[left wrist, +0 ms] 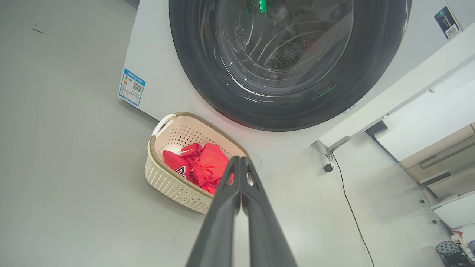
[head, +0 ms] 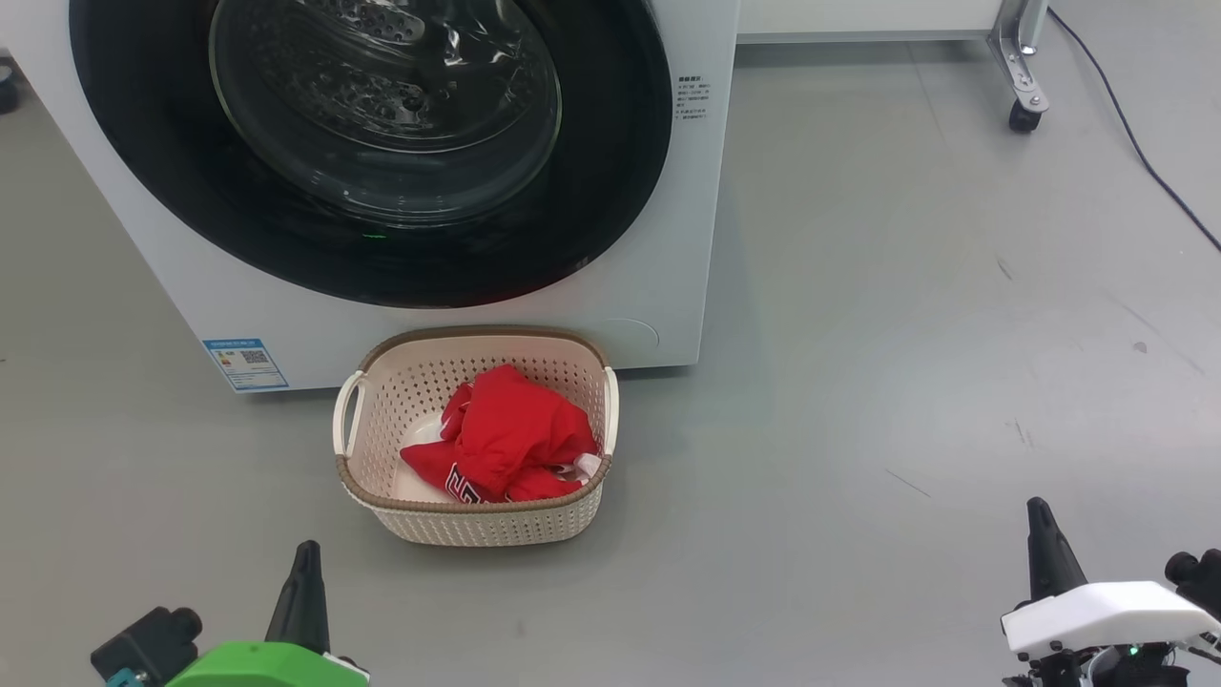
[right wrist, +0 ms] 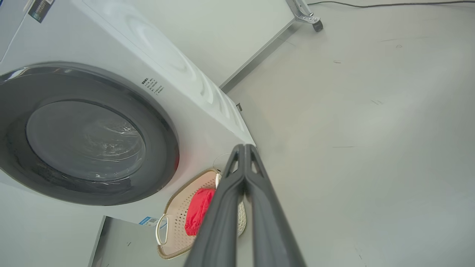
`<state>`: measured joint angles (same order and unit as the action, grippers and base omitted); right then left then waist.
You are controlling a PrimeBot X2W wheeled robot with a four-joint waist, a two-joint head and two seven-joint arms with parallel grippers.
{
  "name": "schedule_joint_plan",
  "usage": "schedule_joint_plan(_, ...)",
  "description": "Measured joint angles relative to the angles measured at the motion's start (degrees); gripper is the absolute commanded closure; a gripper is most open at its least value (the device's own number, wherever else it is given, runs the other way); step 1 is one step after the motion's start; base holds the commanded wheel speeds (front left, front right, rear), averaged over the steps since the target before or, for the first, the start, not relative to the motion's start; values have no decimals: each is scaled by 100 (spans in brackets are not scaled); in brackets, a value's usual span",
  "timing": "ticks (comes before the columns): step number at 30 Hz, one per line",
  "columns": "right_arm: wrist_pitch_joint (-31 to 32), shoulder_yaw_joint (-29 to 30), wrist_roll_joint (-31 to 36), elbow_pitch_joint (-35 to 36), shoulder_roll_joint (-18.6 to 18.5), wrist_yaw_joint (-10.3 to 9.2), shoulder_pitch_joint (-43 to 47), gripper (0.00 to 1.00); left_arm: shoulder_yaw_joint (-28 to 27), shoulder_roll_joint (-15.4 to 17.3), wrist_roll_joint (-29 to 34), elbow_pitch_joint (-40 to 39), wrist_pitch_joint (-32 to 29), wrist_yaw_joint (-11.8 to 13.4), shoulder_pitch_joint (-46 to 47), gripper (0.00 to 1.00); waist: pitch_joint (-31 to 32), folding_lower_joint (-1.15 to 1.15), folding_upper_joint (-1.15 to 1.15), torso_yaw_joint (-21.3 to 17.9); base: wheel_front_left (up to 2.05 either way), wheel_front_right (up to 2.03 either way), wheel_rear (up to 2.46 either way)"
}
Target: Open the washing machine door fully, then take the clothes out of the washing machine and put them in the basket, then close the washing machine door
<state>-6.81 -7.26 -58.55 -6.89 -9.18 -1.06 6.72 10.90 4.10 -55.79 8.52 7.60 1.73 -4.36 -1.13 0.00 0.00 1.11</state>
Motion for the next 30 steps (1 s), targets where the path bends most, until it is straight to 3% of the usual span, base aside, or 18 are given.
schedule_joint_plan(30, 503, 539, -2079, -422, 193, 402, -514, 100, -498, 100, -2270, 277, -461, -443, 331, 100, 50, 0, 0, -63, 0, 0, 0)
